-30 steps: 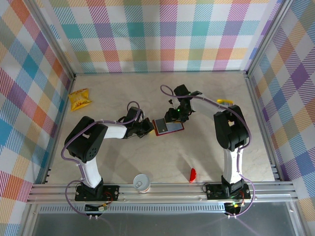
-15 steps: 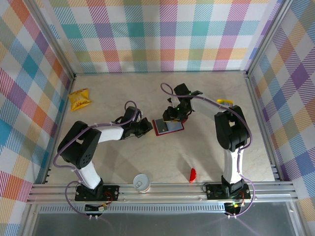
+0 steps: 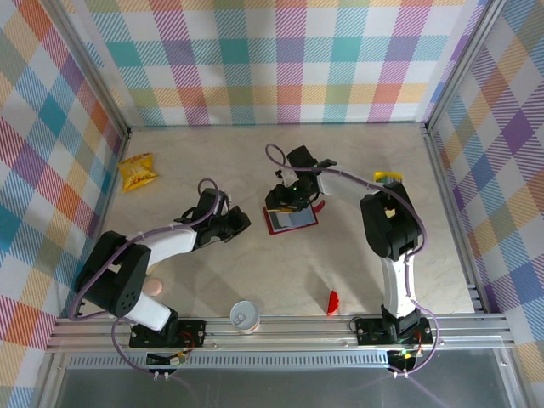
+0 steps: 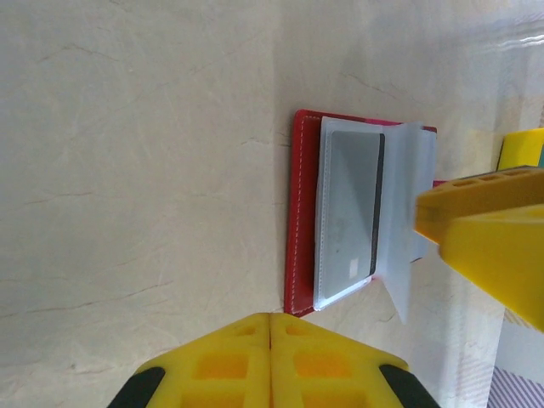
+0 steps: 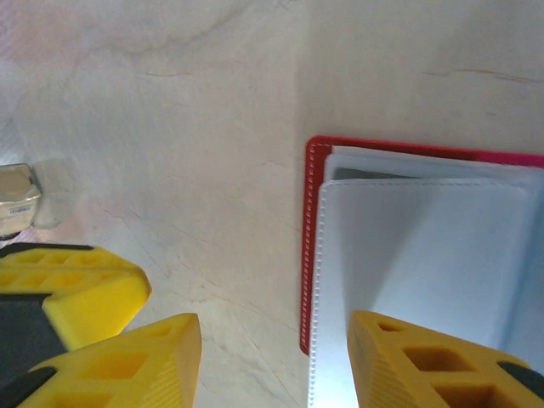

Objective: Put the credit cards into the card holder

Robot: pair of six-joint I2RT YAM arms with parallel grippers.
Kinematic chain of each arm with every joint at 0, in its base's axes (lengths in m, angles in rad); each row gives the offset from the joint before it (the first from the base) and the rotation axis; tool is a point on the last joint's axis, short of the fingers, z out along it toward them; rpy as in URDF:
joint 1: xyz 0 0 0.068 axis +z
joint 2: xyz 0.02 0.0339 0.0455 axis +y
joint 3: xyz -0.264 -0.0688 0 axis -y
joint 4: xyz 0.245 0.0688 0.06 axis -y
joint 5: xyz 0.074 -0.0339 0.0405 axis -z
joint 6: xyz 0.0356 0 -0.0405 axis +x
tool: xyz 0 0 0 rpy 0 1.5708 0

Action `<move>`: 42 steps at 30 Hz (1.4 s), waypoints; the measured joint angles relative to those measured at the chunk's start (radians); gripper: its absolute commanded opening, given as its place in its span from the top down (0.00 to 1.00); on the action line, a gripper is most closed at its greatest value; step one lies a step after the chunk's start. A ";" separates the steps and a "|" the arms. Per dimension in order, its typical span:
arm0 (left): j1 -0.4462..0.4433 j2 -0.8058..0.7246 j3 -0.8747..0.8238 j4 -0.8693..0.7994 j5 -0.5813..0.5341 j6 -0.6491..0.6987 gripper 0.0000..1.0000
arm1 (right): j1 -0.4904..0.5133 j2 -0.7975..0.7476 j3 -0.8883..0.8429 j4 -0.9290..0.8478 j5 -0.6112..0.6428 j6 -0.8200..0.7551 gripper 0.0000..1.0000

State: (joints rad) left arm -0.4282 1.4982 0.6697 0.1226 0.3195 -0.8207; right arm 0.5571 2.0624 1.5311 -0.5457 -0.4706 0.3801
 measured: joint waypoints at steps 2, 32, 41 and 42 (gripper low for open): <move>0.001 -0.012 -0.002 -0.013 0.000 0.003 0.93 | 0.006 0.012 0.000 0.011 -0.004 0.011 0.51; 0.002 -0.067 -0.014 -0.011 0.020 0.055 0.75 | -0.054 -0.150 -0.092 0.113 -0.063 0.081 0.51; 0.004 -0.084 0.050 0.122 0.111 0.089 0.14 | -0.446 -0.621 -0.304 0.117 0.051 0.130 0.48; 0.004 -0.077 0.067 0.130 0.128 0.087 0.10 | -0.491 -0.648 -0.323 0.101 0.071 0.131 0.48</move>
State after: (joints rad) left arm -0.4240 1.4216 0.7368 0.2527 0.4473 -0.7334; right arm 0.0658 1.4147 1.2079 -0.4450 -0.4000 0.5110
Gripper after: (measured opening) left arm 0.816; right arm 0.524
